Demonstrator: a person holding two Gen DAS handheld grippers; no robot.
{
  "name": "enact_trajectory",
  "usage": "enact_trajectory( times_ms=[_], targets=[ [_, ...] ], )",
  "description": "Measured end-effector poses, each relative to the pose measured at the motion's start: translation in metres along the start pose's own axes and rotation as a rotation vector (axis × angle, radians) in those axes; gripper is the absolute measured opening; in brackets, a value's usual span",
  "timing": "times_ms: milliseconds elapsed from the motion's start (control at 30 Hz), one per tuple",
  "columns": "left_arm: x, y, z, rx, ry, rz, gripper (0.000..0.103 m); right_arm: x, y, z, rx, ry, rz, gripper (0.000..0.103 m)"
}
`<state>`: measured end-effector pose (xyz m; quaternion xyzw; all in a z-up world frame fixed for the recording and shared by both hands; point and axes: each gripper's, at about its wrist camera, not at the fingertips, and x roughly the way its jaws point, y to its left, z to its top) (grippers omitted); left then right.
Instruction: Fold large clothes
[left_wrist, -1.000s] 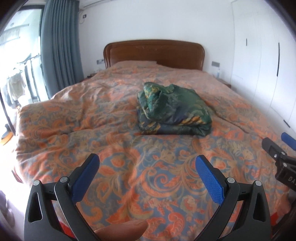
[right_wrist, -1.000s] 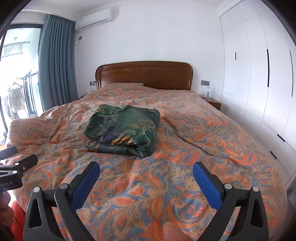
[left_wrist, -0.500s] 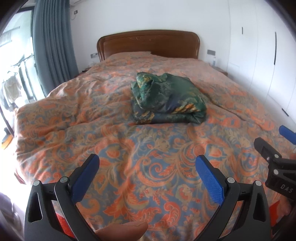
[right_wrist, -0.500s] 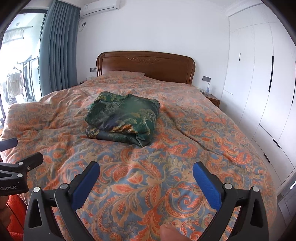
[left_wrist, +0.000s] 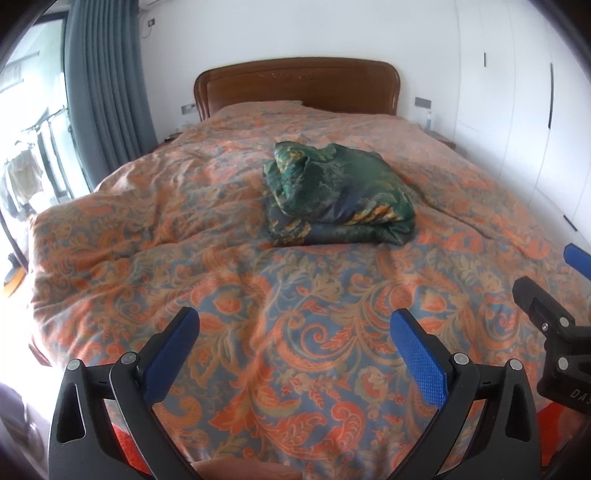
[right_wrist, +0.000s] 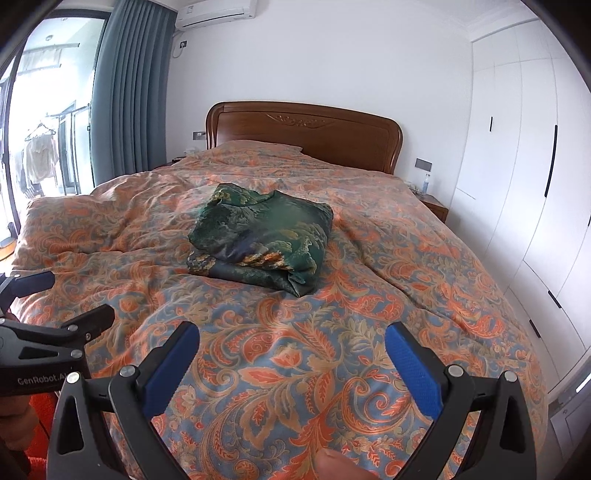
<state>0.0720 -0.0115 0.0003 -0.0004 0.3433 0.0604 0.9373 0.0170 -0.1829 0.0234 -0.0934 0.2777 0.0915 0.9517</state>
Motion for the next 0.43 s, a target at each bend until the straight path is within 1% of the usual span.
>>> enact_trajectory(
  times_ms=[200, 267, 433],
  targets=[
    [-0.001, 0.0008, 0.0004, 0.0, -0.011, -0.001, 0.103, 0.0056, -0.0037, -0.0037, 0.011, 0.019, -0.016, 0.102],
    [-0.0027, 0.0006, 0.001, 0.005, -0.025, -0.004, 0.103, 0.0064, -0.0052, -0.0049, 0.014, 0.023, -0.021, 0.102],
    [-0.0087, -0.0035, 0.0022, 0.026, -0.076, 0.026, 0.103, 0.0057, -0.007, -0.0072, 0.019, 0.026, -0.02, 0.102]
  ],
)
